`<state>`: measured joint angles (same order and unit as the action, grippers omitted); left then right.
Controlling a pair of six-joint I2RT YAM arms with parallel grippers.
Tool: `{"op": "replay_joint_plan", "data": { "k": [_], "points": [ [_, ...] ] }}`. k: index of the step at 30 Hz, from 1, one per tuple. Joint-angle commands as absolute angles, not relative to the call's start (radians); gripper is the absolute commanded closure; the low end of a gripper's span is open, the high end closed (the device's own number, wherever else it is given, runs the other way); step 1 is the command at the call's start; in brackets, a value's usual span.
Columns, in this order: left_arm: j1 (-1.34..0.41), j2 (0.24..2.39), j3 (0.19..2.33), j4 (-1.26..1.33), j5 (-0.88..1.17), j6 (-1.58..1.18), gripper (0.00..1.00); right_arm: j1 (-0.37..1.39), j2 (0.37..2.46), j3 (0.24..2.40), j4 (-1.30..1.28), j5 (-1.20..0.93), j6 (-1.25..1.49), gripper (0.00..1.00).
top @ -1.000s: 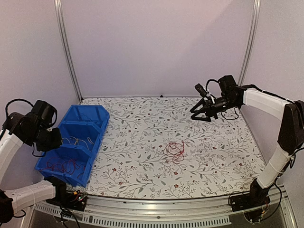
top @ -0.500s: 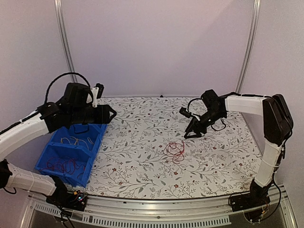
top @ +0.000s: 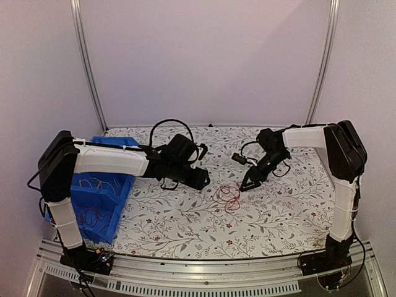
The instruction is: Untangle the cables
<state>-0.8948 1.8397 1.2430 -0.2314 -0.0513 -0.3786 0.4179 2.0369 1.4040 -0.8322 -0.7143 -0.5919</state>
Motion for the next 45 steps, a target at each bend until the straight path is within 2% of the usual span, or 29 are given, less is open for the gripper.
{"op": "replay_joint_plan", "data": {
  "k": [1,5,9,10,15,19,21,25,28,30,37,45],
  "points": [
    [-0.901,1.929,1.269,-0.131,0.046,-0.457,0.39,0.417,2.107,1.486,-0.886,-0.795,-0.541,0.37],
    [-0.904,1.994,1.279,-0.094,0.078,-0.477,0.39,0.417,2.157,1.535,-0.908,-0.854,-0.531,0.42],
    [-0.906,2.036,1.285,-0.049,0.114,-0.489,0.39,0.416,2.190,1.557,-0.921,-0.879,-0.520,0.52],
    [-0.905,2.048,1.291,-0.045,0.120,-0.491,0.39,0.416,2.194,1.560,-0.924,-0.883,-0.519,0.60],
    [-0.905,2.101,1.330,-0.048,0.133,-0.487,0.40,0.416,2.201,1.563,-0.939,-0.908,-0.529,0.83],
    [-0.906,2.151,1.368,-0.047,0.130,-0.480,0.42,0.416,2.168,1.571,-0.960,-0.941,-0.555,0.93],
    [-0.906,2.175,1.387,-0.045,0.119,-0.477,0.47,0.417,2.130,1.582,-0.985,-0.973,-0.575,0.96],
    [-0.904,2.220,1.413,-0.019,0.091,-0.472,0.58,0.416,2.057,1.619,-1.062,-1.042,-0.642,1.00],
    [-0.900,2.246,1.428,0.013,0.087,-0.467,0.79,0.417,2.001,1.671,-1.152,-1.107,-0.699,1.00],
    [-0.896,2.258,1.432,0.031,0.085,-0.467,0.85,0.416,1.971,1.718,-1.215,-1.143,-0.759,1.00],
    [-0.867,2.272,1.419,0.038,0.076,-0.481,1.00,0.403,1.857,1.927,-1.311,-1.182,-0.855,1.00],
    [-0.826,2.257,1.358,0.044,0.073,-0.525,0.99,0.358,1.782,2.171,-1.341,-1.220,-0.873,1.00]
  ]
}}
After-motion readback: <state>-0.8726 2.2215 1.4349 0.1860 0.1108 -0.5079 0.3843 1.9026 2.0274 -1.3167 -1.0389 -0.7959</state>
